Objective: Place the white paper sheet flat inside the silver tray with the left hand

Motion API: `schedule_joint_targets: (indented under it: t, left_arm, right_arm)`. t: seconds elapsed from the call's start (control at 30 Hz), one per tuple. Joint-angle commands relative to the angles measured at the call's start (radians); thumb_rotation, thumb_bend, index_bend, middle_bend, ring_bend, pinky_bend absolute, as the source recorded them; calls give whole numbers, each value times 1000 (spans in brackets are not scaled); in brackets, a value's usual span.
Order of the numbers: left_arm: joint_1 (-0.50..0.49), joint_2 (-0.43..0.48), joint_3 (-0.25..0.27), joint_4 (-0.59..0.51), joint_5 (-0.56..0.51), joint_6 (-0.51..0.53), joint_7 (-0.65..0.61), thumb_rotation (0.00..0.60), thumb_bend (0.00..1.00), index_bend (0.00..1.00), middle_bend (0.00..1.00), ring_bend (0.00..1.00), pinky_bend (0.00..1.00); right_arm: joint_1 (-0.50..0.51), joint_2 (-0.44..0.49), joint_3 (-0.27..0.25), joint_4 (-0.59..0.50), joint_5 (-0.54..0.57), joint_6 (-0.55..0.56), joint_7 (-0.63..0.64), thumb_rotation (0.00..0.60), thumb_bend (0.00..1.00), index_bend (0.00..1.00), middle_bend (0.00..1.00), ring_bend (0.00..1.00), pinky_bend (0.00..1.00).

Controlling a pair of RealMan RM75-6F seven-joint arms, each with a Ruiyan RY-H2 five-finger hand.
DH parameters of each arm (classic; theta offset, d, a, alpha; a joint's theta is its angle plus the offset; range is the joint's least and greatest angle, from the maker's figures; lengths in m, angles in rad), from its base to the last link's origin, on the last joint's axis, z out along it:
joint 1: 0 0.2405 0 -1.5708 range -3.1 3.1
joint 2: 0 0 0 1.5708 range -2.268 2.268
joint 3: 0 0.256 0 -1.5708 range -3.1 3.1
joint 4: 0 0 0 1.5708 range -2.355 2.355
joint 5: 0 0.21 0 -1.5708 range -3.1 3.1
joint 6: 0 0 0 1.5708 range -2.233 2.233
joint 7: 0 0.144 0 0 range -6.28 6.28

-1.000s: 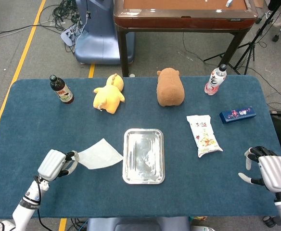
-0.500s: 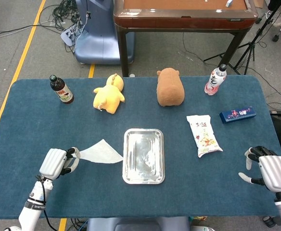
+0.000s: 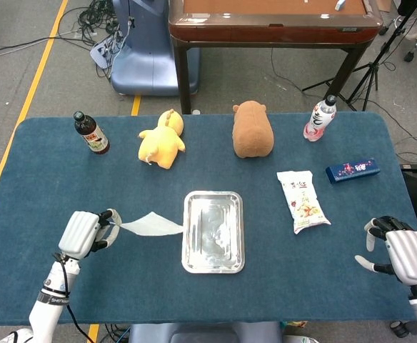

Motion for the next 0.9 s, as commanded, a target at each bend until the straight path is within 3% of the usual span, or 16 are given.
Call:
schedule_joint_targets:
  t: [0.03,0.3,0.6,0.9]
  left_arm:
    - [-3,4,-13,-10,-22,-9,4,600,669,824,1000,1000,1000]
    - [6,-7,-4,-44,-25,-3,46,600,669,825,1000,1000,1000]
    - [50,-72,29,-78,49,99,156,600,679,828,1000,1000,1000]
    - [64,-80,61,-41,97,103,147,600,686,828,1000,1000,1000]
  right_arm:
    - [0,0,0,0,0,0,0,600,105,678,409,265,360]
    - [-2,2,1,-1,-2,5,2,600,105,678,409,265,361]
    - [-7,16,1,-15,-11,18,14,600,105,678,409,265,360]
    - [-17,52,-8,-49,-53,40,24,600,104,678,409,264,361]
